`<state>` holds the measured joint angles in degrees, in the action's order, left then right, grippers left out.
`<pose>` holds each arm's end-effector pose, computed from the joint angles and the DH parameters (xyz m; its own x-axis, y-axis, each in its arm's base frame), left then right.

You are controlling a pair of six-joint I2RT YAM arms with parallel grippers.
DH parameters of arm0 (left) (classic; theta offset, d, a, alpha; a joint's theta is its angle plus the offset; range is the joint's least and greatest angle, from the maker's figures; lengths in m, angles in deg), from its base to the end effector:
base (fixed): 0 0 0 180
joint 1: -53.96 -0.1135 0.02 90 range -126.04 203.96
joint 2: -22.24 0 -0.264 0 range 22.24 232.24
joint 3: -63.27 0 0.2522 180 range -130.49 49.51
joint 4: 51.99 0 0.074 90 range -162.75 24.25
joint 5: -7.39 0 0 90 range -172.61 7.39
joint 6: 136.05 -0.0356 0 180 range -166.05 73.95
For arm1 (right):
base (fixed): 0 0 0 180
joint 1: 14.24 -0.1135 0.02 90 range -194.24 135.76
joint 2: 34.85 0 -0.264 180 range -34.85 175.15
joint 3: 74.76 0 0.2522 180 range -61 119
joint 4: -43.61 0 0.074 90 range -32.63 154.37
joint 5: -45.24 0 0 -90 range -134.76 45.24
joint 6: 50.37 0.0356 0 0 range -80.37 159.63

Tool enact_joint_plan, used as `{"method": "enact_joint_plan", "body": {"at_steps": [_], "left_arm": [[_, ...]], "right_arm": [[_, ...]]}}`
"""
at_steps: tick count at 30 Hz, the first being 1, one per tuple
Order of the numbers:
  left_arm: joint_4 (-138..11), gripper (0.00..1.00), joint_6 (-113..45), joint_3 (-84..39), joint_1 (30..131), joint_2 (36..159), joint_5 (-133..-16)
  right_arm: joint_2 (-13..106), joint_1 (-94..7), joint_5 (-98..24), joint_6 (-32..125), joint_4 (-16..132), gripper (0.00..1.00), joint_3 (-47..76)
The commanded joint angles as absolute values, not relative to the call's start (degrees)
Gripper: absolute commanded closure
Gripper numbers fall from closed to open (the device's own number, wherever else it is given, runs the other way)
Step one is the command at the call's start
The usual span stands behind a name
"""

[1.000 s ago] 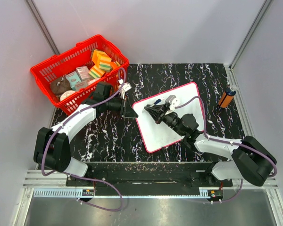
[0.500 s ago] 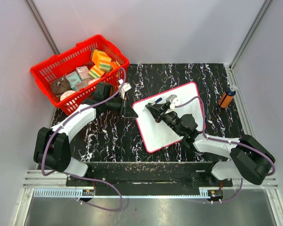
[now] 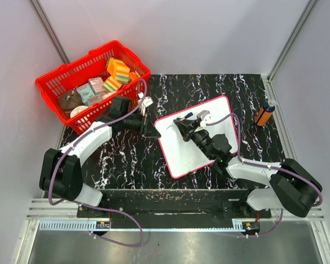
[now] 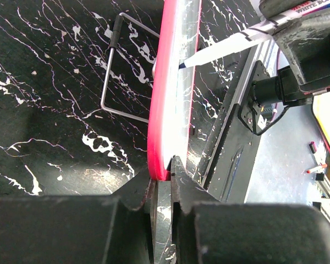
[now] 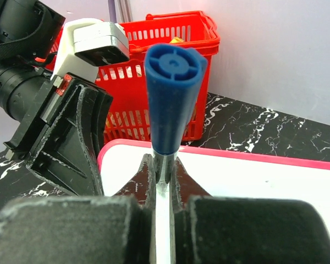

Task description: Write a sentence on the whiteboard

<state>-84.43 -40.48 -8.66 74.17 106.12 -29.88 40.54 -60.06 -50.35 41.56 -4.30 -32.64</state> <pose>0.2782 -0.1326 0.2569 -0.7255 0.2044 -0.6572 0.6756 0.3935 -0.6234 0.1908 0.1913 0.2583 0.1542 0.2068 -0.9662 -0.6536 0.7547 0.0572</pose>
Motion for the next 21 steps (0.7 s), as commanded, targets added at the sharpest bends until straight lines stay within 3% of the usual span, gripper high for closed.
{"method": "enact_joint_plan", "body": {"at_steps": [1, 10, 21], "left_arm": [[-92.91, 1.00, -51.76, -6.39, 76.20, 108.37, -33.39], [-92.91, 1.00, -51.85, -6.48, 76.20, 108.37, -33.39], [-92.91, 1.00, -51.93, -6.39, 76.29, 108.11, -33.21]], "right_arm": [[38.28, -60.47, -53.21, 39.98, -5.91, 1.00, -33.49], [34.06, -60.56, -45.56, 42.17, -4.59, 1.00, -33.05], [38.80, -60.47, -48.10, 42.70, -6.96, 1.00, -31.91]]}}
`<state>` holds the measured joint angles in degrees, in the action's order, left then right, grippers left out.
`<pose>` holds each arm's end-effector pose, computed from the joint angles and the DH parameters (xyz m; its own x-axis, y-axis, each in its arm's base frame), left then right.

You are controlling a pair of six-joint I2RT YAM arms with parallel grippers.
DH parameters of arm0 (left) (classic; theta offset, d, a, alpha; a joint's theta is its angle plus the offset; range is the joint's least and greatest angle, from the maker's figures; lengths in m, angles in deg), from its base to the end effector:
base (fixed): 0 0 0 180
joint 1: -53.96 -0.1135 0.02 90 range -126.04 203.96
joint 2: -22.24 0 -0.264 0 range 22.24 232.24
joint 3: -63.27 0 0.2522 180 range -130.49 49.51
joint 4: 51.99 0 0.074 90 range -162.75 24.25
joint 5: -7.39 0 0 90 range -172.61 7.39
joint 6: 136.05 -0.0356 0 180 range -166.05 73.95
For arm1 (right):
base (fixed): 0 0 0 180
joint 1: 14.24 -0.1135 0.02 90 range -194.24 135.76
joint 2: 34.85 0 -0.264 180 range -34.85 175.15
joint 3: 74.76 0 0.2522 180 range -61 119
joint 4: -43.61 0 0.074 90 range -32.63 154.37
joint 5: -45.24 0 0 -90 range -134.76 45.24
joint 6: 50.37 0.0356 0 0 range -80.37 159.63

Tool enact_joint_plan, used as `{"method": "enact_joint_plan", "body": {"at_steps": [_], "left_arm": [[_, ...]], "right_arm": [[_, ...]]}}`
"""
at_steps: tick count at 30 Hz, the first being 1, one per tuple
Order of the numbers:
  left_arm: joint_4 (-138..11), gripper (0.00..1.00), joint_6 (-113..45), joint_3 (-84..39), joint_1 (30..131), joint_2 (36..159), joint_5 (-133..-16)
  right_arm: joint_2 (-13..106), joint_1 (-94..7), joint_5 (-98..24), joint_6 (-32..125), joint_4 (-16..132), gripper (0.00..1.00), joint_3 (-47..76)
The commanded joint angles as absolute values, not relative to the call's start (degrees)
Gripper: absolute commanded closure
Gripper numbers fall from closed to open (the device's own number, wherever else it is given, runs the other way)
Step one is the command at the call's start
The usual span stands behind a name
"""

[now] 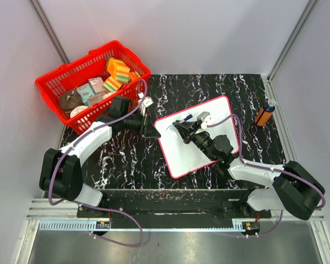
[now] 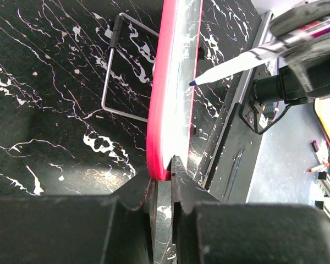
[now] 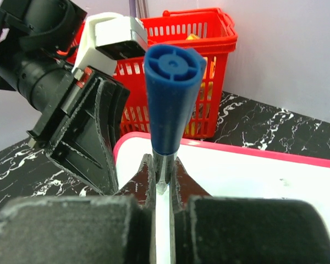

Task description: Write a sentence on the whiteboard

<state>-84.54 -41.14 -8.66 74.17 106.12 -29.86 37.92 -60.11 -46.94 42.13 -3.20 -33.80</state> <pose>0.2781 -0.1326 0.2568 -0.7188 0.2094 -0.6629 0.6829 0.3913 -0.6169 0.1834 0.1871 0.2611 0.1499 0.2171 -0.9646 -0.6989 0.7134 0.0520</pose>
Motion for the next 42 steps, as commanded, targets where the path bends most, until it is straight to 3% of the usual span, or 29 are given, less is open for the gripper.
{"method": "enact_joint_plan", "body": {"at_steps": [1, 22, 42], "left_arm": [[-92.91, 1.00, -51.93, -6.39, 76.20, 108.20, -33.13], [-92.91, 1.00, -52.11, -6.30, 76.20, 108.37, -32.95], [-92.91, 1.00, -52.11, -6.39, 76.20, 108.29, -33.04]], "right_arm": [[38.89, -60.47, -48.19, 42.70, -7.14, 1.00, -31.73], [42.93, -60.47, -49.25, 43.23, -10.21, 1.00, -33.13], [39.24, -60.47, -47.75, 46.30, -8.64, 1.00, -39.20]]}}
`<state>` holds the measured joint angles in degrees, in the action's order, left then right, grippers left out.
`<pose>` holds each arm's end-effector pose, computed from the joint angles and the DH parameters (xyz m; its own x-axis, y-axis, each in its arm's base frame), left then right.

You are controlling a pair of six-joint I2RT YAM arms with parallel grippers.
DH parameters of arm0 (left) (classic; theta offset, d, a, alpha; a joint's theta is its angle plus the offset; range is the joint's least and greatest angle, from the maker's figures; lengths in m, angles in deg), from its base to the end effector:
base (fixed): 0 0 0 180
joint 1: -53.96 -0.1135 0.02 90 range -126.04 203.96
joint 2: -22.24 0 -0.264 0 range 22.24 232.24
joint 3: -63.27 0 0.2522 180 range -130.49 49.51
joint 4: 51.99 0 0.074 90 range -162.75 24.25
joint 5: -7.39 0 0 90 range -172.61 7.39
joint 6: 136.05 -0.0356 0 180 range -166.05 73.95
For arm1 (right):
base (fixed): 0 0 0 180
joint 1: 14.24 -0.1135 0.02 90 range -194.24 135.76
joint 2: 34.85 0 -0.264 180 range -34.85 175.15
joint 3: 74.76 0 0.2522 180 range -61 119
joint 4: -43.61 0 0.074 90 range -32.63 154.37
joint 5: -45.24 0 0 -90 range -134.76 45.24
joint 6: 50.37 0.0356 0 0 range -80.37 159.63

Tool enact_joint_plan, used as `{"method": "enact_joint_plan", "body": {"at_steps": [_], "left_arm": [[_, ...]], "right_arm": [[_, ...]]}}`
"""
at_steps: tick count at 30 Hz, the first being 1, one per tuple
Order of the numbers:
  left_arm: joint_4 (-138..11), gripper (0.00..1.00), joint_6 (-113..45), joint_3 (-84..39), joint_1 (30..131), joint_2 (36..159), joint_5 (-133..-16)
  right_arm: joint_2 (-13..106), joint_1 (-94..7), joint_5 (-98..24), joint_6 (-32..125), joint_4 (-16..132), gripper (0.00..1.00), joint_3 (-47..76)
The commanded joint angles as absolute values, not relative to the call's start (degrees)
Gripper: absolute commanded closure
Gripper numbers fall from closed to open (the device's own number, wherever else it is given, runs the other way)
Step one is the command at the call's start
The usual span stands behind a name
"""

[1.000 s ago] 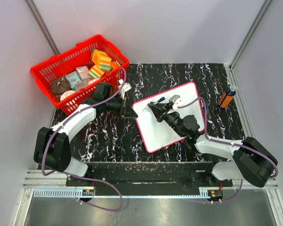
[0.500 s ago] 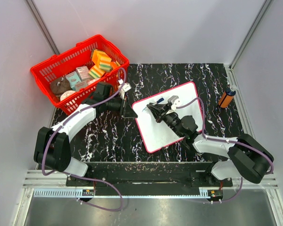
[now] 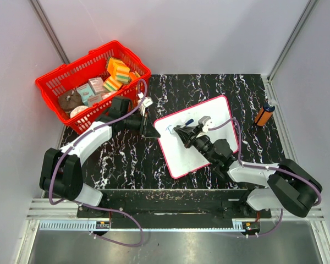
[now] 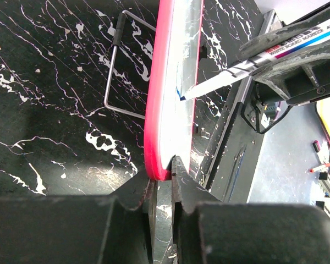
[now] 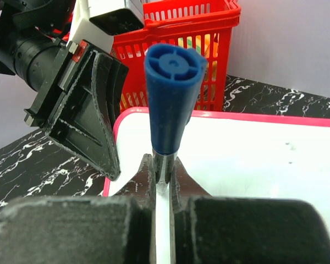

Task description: Write a sentence on the whiteboard

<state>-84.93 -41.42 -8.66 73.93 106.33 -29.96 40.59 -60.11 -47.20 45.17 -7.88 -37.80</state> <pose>0.2787 -0.1314 0.2553 -0.7229 0.2106 -0.6581 0.6785 0.3969 -0.6182 0.1806 0.1840 0.2368 0.0896 0.2309 -0.9689 -0.7001 0.7064 0.1036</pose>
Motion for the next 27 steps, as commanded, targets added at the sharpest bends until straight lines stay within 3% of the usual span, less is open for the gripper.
{"method": "enact_joint_plan", "body": {"at_steps": [1, 14, 27], "left_arm": [[-92.91, 1.00, -52.11, -6.30, 76.20, 108.29, -33.21], [-93.26, 1.00, -52.37, -6.39, 76.29, 108.28, -33.30], [-93.26, 1.00, -52.29, -6.39, 76.38, 108.28, -33.39]], "right_arm": [[39.24, -60.47, -47.49, 46.39, -8.72, 1.00, -39.46], [34.14, -60.47, -50.30, 45.34, -5.91, 1.00, -36.22], [36.78, -60.39, -53.64, 43.50, -6.87, 1.00, -35.42]]}}
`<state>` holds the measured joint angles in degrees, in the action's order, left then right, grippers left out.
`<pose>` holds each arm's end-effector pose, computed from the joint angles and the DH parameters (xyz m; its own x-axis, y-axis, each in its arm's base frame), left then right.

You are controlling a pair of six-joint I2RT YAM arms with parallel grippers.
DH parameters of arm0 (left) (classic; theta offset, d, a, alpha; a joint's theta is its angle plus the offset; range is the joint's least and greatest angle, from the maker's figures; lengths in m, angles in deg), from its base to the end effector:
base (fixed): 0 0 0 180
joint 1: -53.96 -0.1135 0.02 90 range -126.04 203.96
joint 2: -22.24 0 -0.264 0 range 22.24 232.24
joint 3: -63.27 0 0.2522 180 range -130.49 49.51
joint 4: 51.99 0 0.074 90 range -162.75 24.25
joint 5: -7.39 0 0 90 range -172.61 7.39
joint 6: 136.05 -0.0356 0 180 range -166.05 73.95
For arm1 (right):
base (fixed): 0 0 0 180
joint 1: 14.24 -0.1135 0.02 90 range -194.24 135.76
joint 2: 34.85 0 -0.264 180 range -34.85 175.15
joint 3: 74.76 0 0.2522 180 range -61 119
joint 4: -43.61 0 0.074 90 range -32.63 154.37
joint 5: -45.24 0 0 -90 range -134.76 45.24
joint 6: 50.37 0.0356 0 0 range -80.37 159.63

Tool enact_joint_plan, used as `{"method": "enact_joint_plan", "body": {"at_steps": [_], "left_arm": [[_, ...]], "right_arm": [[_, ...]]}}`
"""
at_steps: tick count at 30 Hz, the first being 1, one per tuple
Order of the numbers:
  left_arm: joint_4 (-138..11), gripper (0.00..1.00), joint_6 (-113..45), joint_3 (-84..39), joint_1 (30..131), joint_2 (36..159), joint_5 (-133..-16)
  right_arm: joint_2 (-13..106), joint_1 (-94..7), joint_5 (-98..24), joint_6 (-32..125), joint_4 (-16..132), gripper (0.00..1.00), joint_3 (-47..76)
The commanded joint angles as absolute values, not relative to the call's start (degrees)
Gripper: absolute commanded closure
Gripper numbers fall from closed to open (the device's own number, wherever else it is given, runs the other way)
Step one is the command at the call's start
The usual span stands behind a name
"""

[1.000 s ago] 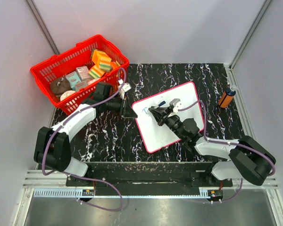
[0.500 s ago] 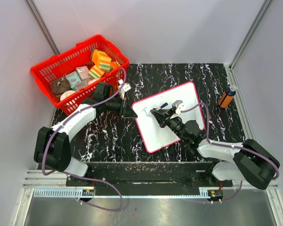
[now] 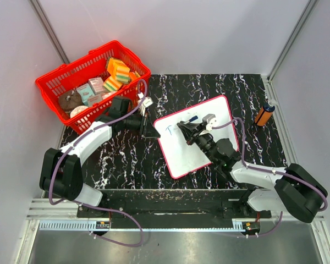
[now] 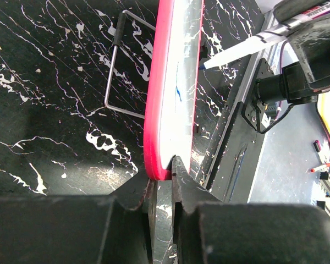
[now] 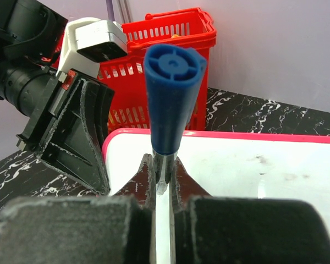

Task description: Write a sentence on the whiteboard

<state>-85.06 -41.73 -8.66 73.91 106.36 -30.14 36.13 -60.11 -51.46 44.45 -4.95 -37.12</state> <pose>0.2788 -0.1312 0.2549 -0.7210 0.2129 -0.6595 0.6802 0.3993 -0.6147 0.1772 0.1767 0.2532 0.1288 0.2527 -0.9589 -0.6476 0.7538 0.1116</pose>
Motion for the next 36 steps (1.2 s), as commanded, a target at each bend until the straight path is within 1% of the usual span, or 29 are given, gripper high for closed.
{"method": "enact_joint_plan", "body": {"at_steps": [1, 17, 27, 36], "left_arm": [[-93.26, 1.00, -52.37, -6.39, 76.29, 108.20, -33.39], [-93.17, 1.00, -52.46, -6.48, 76.38, 108.20, -33.39], [-93.26, 1.00, -52.64, -6.65, 76.38, 108.29, -33.39], [-93.18, 1.00, -52.46, -6.56, 76.46, 108.37, -33.39]], "right_arm": [[36.95, -60.47, -54.08, 43.49, -6.88, 1.00, -35.42], [40.03, -60.47, -52.94, 44.72, -8.72, 1.00, -35.69], [38.45, -60.47, -48.29, 45.95, -6.35, 1.00, -36.65], [35.81, -60.47, -50.73, 46.22, -4.68, 1.00, -39.55]]}}
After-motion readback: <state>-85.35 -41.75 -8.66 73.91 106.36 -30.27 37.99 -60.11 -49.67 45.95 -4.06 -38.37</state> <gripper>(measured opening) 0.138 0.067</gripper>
